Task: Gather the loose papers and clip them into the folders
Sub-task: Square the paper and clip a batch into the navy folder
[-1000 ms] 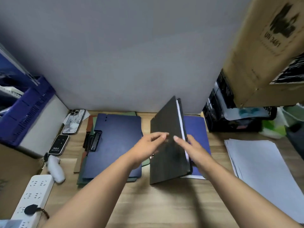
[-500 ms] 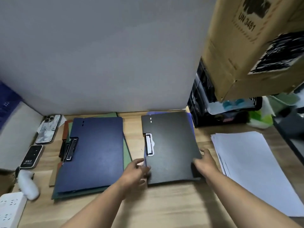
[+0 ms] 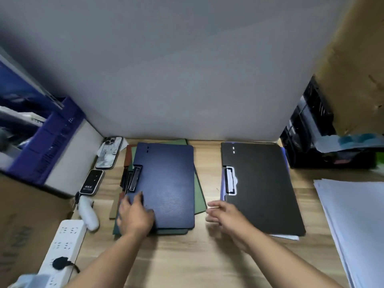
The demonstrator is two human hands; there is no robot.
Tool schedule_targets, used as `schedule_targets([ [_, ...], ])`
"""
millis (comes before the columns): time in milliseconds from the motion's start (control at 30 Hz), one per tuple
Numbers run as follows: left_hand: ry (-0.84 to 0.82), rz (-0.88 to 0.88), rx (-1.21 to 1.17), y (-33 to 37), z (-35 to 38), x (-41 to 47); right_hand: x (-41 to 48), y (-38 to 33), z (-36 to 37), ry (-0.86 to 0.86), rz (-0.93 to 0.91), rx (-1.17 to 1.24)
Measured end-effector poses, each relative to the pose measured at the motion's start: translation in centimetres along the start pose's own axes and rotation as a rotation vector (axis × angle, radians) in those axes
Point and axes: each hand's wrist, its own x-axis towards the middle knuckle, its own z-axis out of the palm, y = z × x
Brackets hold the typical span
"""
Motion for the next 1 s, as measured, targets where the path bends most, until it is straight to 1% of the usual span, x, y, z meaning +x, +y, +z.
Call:
schedule_targets([
  [67,-0.040,0.016,-0.092,-2.4,-1.1,1.8,1.2,0.3,2.8,-0.058,0.089,-0.057],
  [133,-0.097,0.050,-0.247,-3.5,-1.6,2.7,2.1,0.7,4.7,-0.033,0.116,-0.145],
  [233,-0.106,0.036,-0.295,-4.4,-1.9,2.6,2.5,0.5,6.5,0.024,0.148,-0.112],
  [300,-0.124,0.022,-0.311,-4.6,-1.7,2.2,2.4,0.3,6.7,0.061,0.133,-0.120],
  [400,-0.132,0.007,-0.277,-3.5,-2.0,1.2,1.9,-0.6,6.2,0.103,0.010,-0.136],
  [500,-0.203,0.050,-0.263,-1.4,-1.2,0.2,-0.7,-3.5,5.5,0.056,-0.193,-0.093],
  [567,-0.317,0.150,-0.406,1.0,-0.9,-1.0,-2.8,-5.2,4.6,0.059,-0.316,-0.097],
  [633,-0.448,0.228,-0.641,3.8,-1.2,-2.5,-4.4,-6.2,4.0,0.113,-0.428,-0.190],
  [667,-0.529,0.243,-0.742,5.5,-1.5,-3.5,-5.2,-6.4,3.5,0.140,-0.467,-0.264],
  [733,-0.702,0.236,-0.850,8.5,-2.2,-5.8,-6.8,-6.2,2.6,0.143,-0.516,-0.358],
  [767,-0.766,0.247,-0.872,9.7,-2.2,-6.8,-7.6,-6.1,2.2,0.133,-0.513,-0.378],
  [833,-0.834,0.257,-0.902,10.8,-2.0,-7.9,-8.7,-5.5,1.3,0.067,-0.469,-0.371],
  [933,-0.829,0.241,-0.905,11.5,-1.4,-9.0,-9.4,-4.3,-0.7,-0.109,-0.360,-0.209],
  [1000,-0.824,0.250,-0.891,11.6,-1.5,-10.0,-9.8,-3.7,-2.0,-0.127,-0.352,-0.209],
])
